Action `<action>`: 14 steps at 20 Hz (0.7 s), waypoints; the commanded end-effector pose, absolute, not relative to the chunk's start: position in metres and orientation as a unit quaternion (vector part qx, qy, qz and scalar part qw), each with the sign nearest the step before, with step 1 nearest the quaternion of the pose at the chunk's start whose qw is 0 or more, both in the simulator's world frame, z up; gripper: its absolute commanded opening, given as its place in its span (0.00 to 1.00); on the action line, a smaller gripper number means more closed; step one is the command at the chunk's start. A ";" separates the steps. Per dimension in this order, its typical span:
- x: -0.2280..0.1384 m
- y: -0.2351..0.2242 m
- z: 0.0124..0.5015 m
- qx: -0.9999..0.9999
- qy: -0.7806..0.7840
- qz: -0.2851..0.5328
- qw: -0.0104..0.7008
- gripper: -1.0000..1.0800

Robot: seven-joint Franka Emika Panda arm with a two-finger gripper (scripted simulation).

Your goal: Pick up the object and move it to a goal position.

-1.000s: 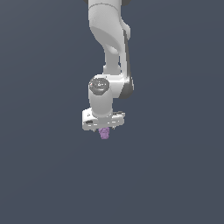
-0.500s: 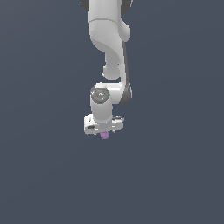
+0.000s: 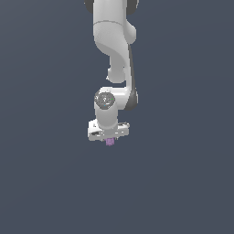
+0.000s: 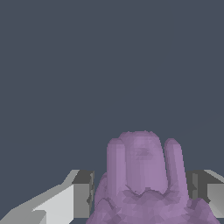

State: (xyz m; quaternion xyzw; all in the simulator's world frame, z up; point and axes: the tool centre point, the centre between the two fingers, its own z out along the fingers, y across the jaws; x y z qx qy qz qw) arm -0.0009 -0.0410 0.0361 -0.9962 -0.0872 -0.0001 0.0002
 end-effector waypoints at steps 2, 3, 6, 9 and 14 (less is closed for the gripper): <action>-0.001 -0.042 0.035 -0.996 -0.086 0.000 0.000 0.00; -0.001 -0.041 0.036 -0.996 -0.087 0.000 0.000 0.00; 0.000 -0.041 0.039 -0.996 -0.087 0.000 0.000 0.00; 0.003 -0.041 0.047 -0.996 -0.087 0.000 0.000 0.00; 0.011 -0.040 0.073 -0.996 -0.087 0.000 0.000 0.00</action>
